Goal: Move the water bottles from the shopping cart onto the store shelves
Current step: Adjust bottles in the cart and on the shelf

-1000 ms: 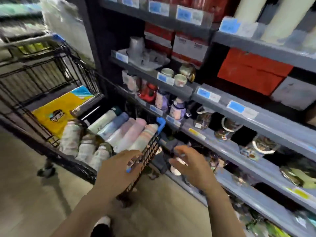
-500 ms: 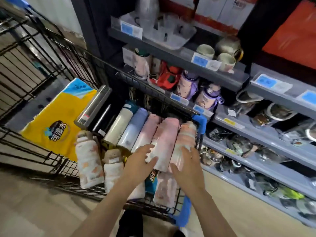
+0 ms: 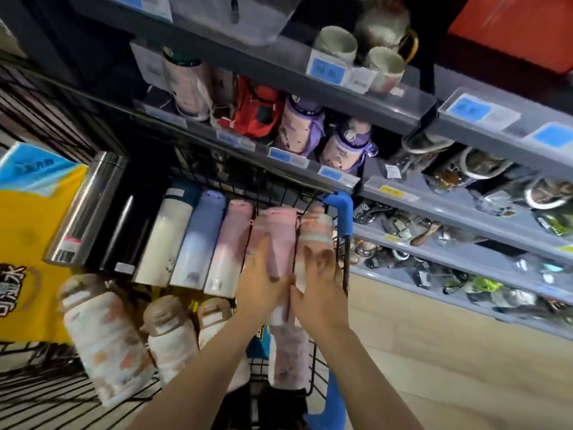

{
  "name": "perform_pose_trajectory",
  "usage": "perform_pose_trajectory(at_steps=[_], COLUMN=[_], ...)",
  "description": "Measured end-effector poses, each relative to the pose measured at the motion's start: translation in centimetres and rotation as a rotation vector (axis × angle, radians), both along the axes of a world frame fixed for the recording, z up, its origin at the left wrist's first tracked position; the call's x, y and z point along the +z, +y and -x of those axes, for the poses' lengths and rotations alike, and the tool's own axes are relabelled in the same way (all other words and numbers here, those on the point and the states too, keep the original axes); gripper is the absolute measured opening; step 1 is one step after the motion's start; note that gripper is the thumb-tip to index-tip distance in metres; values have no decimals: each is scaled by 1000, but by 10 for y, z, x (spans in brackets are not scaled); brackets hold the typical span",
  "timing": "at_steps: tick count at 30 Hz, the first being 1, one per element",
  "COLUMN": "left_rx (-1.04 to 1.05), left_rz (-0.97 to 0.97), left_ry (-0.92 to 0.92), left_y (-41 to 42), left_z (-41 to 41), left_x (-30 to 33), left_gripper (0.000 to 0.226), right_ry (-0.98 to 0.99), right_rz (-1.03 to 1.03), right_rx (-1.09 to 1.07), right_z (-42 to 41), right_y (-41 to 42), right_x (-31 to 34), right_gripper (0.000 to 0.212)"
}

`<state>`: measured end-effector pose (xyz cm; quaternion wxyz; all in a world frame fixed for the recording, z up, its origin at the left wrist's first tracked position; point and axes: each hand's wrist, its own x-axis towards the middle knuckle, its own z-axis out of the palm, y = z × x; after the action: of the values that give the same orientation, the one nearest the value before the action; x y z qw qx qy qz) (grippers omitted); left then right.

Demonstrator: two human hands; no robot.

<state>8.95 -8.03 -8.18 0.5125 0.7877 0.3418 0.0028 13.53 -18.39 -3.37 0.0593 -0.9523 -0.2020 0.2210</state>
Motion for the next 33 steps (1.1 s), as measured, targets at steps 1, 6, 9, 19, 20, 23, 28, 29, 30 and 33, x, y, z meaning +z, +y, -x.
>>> perform_pose_trajectory(at_steps=[1,6,9,19,20,23,28,29,30,33], left_rx=[1,-41,-58,20,27,43,64,63,63,67], left_rz=[1,-54,-109,-210,-211,-217,-193,-193,-198,-242], left_ry=[-7,-5,-4,-34,-40,-68,-102,-111,-117,-107], left_y=[2,16,35,82,81,76,68,68,68,72], left_z=[-1,9,25,82,85,94,105,107,109,116], left_x=[-1,1,7,33,35,43,57,58,59,60], left_gripper=[85,85,89,92,92,93,91,92,91,92], right_ry=[2,-13,-21,-102,-97,-72,-53,-56,-60,-78], right_rz=[21,92,138,329,345,334,278,260,234,152], right_rx=[3,-14,-41,-79,-82,-125,-232,-241,-250,-284], right_z=[-2,-1,0,-17,-16,-16,-12,-9,-5,6], right_y=[2,7,14,42,44,47,51,51,50,45], right_x=[-2,-7,-7,-20,-20,-17,-8,-7,-5,3], right_gripper=[72,72,78,93,94,96,95,94,93,96])
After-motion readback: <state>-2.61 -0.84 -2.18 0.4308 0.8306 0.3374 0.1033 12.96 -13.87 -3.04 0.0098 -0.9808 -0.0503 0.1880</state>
